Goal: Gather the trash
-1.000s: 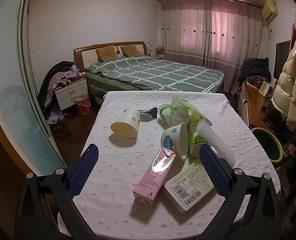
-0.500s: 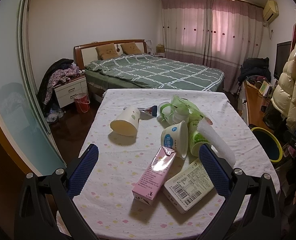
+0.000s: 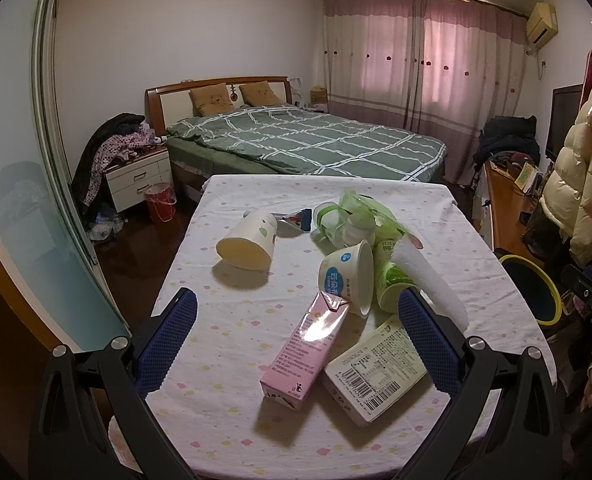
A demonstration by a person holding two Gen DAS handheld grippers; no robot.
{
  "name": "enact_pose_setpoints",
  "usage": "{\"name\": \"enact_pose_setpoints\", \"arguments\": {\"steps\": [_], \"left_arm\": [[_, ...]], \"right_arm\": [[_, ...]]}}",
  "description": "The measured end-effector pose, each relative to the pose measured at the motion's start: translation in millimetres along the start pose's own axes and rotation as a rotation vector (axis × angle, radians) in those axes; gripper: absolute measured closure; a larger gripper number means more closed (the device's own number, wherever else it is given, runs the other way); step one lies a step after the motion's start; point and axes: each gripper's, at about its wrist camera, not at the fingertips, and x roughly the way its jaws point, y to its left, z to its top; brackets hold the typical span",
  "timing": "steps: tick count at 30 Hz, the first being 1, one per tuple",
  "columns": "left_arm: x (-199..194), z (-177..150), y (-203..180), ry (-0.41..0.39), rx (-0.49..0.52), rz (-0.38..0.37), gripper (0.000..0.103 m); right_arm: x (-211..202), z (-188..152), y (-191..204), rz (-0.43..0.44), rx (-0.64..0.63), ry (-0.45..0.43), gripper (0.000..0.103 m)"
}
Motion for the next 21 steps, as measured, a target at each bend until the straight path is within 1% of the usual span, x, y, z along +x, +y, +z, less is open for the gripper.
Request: {"name": "enact_pose_setpoints", "arguments": {"steps": [21], "left_arm": [[3.1, -0.5, -0.3, 0.005, 0.003, -0.003, 0.004]], "right_arm": [[3.1, -0.3, 1.6, 0.003, -0.003, 0.014, 0.006]]}}
